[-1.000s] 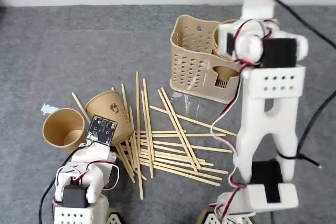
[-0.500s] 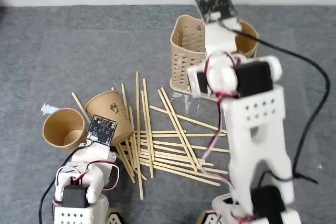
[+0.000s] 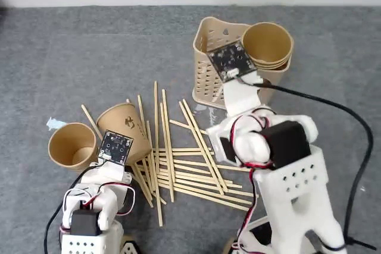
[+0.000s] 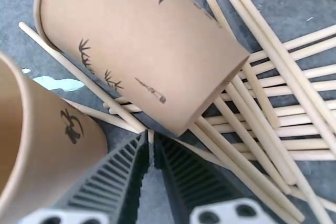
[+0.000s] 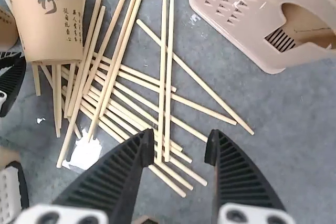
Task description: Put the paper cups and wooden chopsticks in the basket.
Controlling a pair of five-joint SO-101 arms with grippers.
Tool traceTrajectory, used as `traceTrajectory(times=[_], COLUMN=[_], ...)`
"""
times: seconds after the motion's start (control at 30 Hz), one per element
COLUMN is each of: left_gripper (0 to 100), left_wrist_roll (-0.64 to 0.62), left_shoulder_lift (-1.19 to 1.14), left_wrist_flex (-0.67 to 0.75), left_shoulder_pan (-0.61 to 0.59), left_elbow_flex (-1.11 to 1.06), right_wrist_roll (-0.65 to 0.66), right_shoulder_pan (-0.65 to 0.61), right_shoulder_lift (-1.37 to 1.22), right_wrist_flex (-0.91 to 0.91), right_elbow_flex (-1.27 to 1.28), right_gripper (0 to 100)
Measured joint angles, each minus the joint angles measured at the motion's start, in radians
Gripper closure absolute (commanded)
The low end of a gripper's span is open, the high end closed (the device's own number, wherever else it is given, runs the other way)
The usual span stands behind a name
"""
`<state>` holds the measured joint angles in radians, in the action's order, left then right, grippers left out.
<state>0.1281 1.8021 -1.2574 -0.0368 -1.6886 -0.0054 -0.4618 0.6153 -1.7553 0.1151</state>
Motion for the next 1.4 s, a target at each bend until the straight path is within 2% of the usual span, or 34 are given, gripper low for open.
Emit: traceTrajectory(times=[0.13, 0.37, 0.53, 0.9, 1.1, 1.2, 1.4], left_gripper=[98, 98, 98, 98, 98, 98, 98], left_wrist_roll=[0.002, 0.011, 0.011, 0.011, 0.011, 0.011, 0.011], left_shoulder_lift=[0.000, 0.000, 0.000, 0.000, 0.000, 0.000, 0.000], left_wrist_flex=[0.000, -0.018, -0.018, -0.018, -0.018, -0.018, -0.018], left_shoulder_pan=[-0.060, -0.319, -0.517, -0.781, -0.961, -1.008, -1.019], left_elbow_flex=[0.000, 0.000, 0.000, 0.000, 0.000, 0.000, -0.002], right_wrist_roll=[-0.054, -0.106, -0.106, -0.106, -0.106, -0.106, -0.109], right_shoulder_pan=[0.000, -0.020, -0.089, -0.270, -0.290, -0.290, -0.290], right_shoulder_lift=[0.002, -0.018, -0.137, -0.330, -0.404, -0.459, -0.638], right_wrist_flex=[0.008, 0.150, 0.261, 0.523, 0.677, 0.749, 0.776], right_elbow_flex=[0.008, 0.063, 0.077, 0.077, 0.077, 0.077, -0.054], right_gripper=[81.8, 81.9, 81.9, 81.6, 81.6, 81.9, 81.9])
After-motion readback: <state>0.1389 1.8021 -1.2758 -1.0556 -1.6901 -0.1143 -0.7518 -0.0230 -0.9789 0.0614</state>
